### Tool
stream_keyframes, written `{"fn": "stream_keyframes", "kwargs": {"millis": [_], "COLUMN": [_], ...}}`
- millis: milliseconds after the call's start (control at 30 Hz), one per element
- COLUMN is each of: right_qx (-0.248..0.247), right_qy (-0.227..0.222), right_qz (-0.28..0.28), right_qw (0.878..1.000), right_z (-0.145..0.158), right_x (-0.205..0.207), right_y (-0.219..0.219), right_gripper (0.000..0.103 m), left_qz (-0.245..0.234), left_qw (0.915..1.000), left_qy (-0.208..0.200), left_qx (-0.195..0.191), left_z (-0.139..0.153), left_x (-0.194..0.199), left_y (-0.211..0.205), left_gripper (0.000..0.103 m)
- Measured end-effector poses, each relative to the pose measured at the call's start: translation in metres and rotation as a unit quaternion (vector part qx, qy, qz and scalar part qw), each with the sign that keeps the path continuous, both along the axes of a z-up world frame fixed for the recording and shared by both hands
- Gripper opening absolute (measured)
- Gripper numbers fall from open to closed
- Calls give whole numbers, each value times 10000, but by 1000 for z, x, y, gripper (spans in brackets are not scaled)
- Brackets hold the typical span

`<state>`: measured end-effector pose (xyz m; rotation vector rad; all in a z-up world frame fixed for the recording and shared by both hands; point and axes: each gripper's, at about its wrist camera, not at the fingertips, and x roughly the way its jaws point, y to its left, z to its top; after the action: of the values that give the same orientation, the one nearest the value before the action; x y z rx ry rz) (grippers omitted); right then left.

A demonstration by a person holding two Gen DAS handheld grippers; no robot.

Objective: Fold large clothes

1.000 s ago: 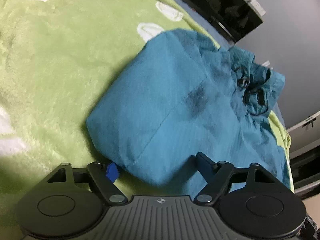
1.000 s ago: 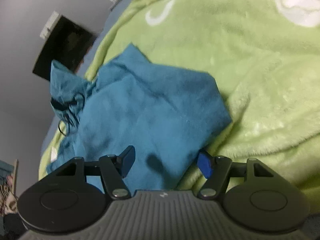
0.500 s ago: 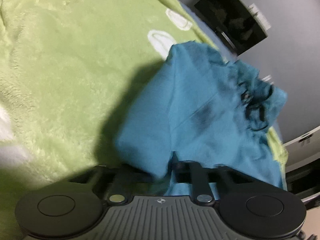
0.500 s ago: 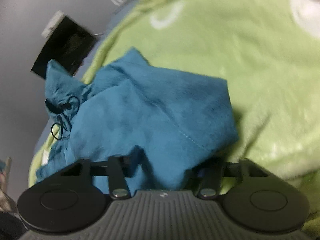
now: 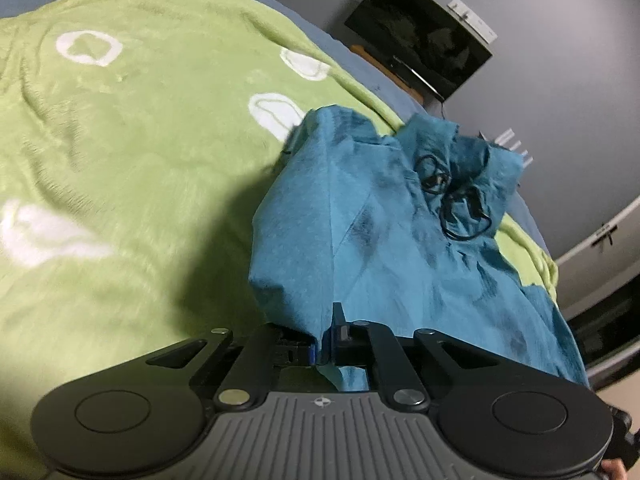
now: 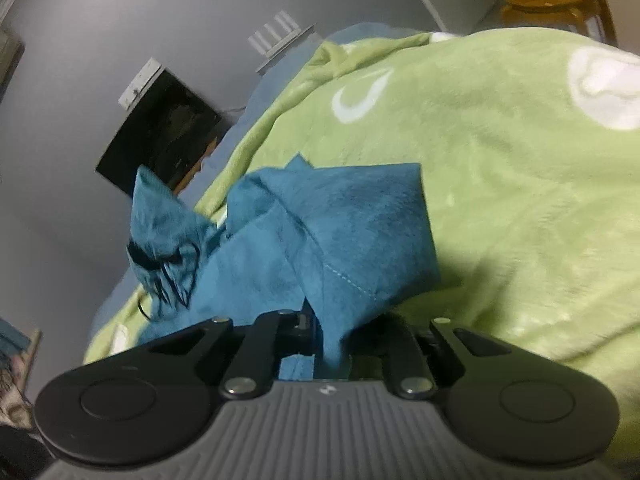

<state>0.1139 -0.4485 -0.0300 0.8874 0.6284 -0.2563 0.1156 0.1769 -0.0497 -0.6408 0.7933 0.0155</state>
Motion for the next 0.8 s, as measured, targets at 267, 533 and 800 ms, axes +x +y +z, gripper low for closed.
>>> {"fn": "stream_keyframes", "kwargs": {"millis": [267, 533, 800], "right_qx": [-294, -1214, -2172], "right_qy": [741, 77, -588], "right_qz": [-215, -1153, 235], "right_qw": [9966, 9859, 9741], "right_z": [7, 34, 45], "right_x": [-3, -32, -6], "right_y": [-8, -7, 38], "right_gripper": [33, 61, 70], "left_qz": [987, 998, -767], "left_qw": [9947, 9867, 9652], "left_qy": [120, -999, -1282], "left_qx": [-270, 800, 2144], "left_z": [9, 53, 50], "left_x": [-23, -34, 22], "left_y": [29, 8, -94], "left_gripper": [53, 78, 80]}}
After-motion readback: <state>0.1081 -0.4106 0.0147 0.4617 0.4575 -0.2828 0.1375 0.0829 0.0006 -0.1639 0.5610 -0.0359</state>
